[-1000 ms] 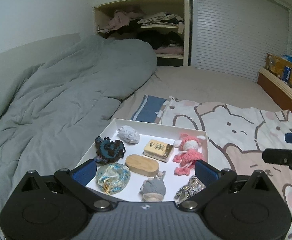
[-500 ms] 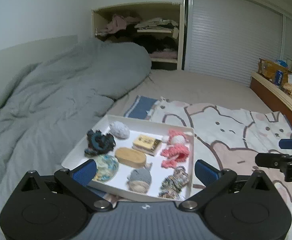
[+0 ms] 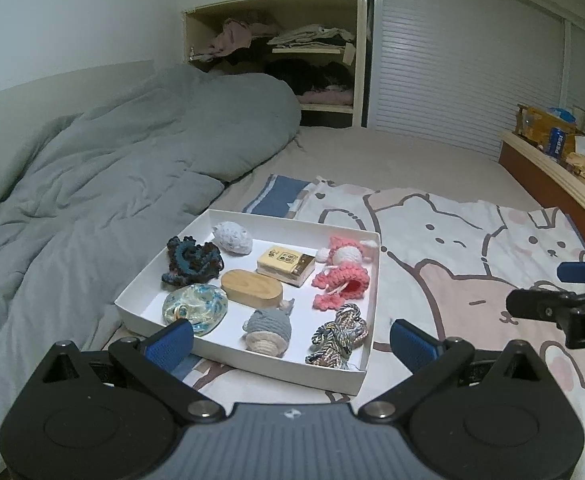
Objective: Organize objects
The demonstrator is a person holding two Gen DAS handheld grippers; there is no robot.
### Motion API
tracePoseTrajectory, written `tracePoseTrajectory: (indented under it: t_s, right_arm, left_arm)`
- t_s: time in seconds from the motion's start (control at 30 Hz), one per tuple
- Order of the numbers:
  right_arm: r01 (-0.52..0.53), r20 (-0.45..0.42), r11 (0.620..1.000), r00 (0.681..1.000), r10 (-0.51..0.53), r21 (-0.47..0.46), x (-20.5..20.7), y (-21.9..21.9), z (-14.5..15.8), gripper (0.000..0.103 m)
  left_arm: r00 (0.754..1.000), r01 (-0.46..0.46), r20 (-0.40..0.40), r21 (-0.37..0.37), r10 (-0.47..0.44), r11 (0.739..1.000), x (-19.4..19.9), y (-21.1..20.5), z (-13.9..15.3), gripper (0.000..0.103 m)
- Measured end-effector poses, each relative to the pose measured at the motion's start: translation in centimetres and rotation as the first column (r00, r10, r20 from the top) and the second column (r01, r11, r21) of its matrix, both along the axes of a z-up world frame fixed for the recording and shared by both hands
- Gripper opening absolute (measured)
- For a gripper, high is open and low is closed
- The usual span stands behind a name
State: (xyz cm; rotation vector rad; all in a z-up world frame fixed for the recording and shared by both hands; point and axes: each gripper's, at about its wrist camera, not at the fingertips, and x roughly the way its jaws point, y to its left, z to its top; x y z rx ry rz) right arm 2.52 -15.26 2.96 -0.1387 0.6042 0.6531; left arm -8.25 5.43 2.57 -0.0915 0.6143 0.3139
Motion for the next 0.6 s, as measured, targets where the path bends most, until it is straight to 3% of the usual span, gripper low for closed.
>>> tracePoseTrajectory:
  t_s: [0.6]
  right_arm:
    - [0.001, 0.003, 1.0, 1.0, -0.001, -0.031, -0.24, -0.77, -0.64, 0.103]
  left_arm:
    - [1.0, -0.008, -0.001, -0.008, 0.008, 1.0, -0.31, -0.25, -0.31, 0.103]
